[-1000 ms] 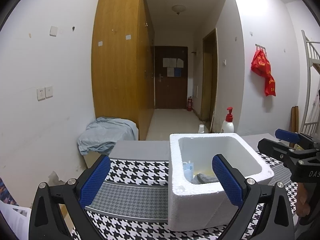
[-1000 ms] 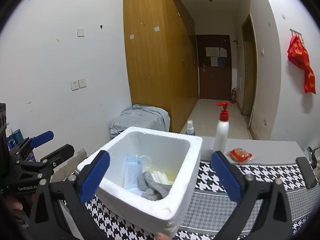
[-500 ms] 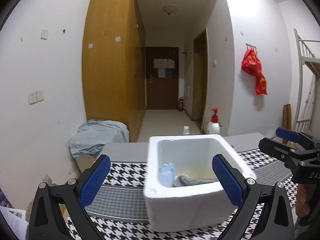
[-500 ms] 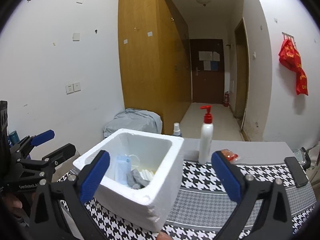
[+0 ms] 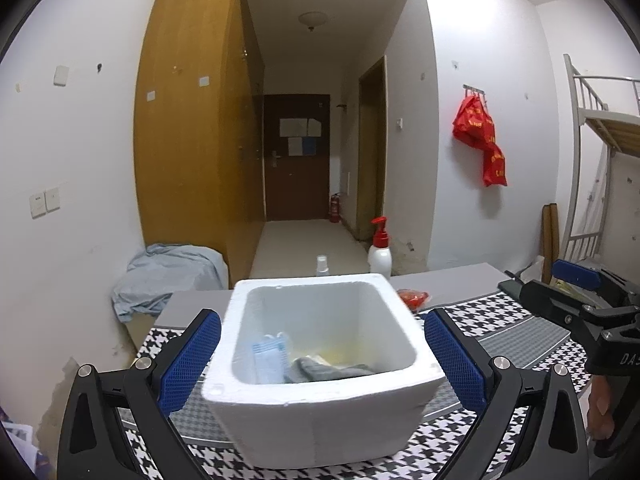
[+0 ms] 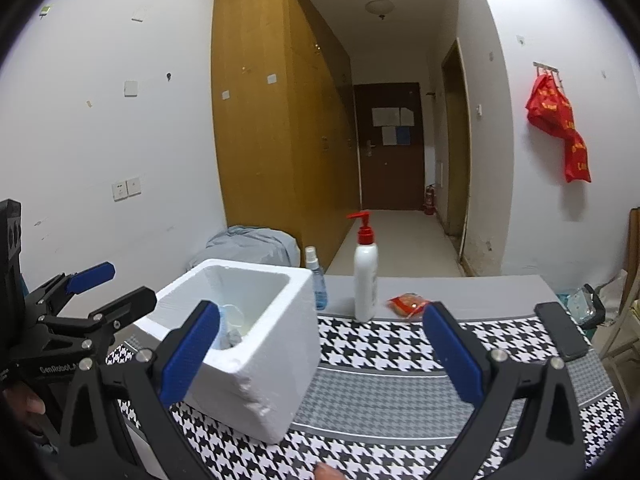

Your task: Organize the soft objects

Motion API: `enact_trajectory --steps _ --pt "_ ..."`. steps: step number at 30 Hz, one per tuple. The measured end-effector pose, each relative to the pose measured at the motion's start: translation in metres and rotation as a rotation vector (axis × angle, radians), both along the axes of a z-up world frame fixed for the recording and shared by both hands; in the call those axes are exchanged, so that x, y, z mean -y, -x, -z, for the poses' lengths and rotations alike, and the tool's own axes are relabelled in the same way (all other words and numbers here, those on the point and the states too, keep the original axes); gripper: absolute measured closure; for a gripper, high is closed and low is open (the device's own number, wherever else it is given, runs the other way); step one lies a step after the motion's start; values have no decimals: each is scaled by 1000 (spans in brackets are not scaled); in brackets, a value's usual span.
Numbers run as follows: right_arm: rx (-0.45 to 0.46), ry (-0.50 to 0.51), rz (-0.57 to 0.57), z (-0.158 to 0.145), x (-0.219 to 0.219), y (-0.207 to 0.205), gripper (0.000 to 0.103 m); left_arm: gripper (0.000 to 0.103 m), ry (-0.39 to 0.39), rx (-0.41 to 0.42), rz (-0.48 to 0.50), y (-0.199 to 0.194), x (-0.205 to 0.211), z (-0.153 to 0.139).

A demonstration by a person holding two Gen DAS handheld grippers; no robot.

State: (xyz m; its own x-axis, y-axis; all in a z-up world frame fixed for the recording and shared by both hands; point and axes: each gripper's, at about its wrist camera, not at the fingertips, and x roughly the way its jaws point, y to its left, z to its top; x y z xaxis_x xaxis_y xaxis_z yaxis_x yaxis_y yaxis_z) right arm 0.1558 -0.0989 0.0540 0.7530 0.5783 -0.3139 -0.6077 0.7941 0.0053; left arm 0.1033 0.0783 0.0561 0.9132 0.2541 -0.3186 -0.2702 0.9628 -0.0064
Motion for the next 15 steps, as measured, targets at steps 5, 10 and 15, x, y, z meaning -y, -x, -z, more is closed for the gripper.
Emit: enact_trajectory --steps 5,10,15 --pt "6 -7 17 -1 13 2 0 1 -4 6 18 -3 11 -2" --pt "15 -2 36 1 24 6 0 1 5 13 31 -5 19 -2" --pt "26 -8 50 0 34 10 0 1 -5 21 40 -2 28 1"
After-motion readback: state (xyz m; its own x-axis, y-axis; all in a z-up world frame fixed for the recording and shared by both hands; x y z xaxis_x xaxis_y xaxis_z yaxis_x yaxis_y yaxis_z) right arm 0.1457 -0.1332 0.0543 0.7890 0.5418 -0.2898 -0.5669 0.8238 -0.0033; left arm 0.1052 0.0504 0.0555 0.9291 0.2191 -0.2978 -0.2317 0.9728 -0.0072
